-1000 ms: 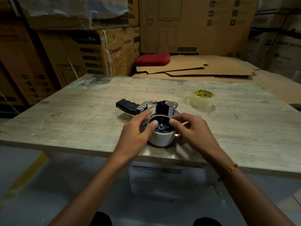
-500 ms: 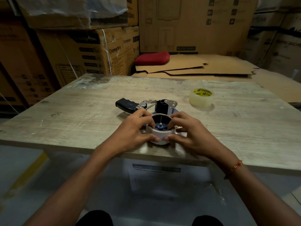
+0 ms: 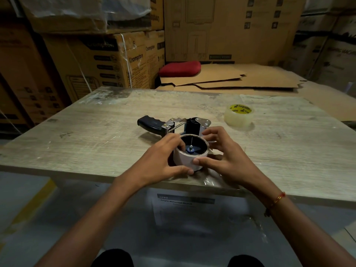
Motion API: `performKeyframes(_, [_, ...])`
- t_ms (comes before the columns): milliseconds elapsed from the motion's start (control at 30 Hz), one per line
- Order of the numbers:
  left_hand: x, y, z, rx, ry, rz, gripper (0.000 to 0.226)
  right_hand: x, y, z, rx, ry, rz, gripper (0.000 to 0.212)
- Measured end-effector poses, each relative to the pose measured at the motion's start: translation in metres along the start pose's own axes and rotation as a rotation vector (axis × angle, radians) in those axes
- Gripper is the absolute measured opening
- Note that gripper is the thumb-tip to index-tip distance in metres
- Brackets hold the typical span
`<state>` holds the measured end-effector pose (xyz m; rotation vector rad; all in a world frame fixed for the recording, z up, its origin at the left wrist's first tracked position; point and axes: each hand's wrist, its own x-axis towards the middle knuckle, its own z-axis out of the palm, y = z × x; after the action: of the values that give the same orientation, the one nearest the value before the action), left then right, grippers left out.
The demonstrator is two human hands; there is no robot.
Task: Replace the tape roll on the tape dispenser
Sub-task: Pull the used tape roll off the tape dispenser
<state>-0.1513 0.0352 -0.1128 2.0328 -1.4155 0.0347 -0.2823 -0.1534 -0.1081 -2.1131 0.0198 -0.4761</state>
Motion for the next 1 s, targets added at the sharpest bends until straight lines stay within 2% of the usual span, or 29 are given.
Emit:
performKeyframes(167, [-0.002,-0.002,0.004,0.030,0.048,0.058,0.050,0.005,-0.001,0.003,-0.008,-0.061,0.019,0.085])
performKeyframes(300, [0.001,-0.003,0.003,-0.037,0.053,0.049,0.047,0.008,0.000,0.005,-0.005,-0.046,0.008,0.089])
performKeyframes(500, [0.008,0.006,-0.008,-0.030,-0.031,-0.025,0.049,0.008,0.000,0.006,0.054,-0.013,0.005,0.082])
performKeyframes(633, [0.014,0.010,-0.014,-0.014,-0.097,-0.055,0.033,0.009,0.001,0.006,0.055,0.017,-0.008,0.076])
performKeyframes(900, [0.015,0.013,-0.018,-0.002,-0.109,-0.060,0.033,0.007,0.000,0.005,0.039,-0.007,0.011,0.077])
performKeyframes(1000, [0.016,0.015,-0.019,0.011,-0.101,-0.068,0.033,0.008,-0.006,0.002,-0.045,-0.022,-0.017,0.068])
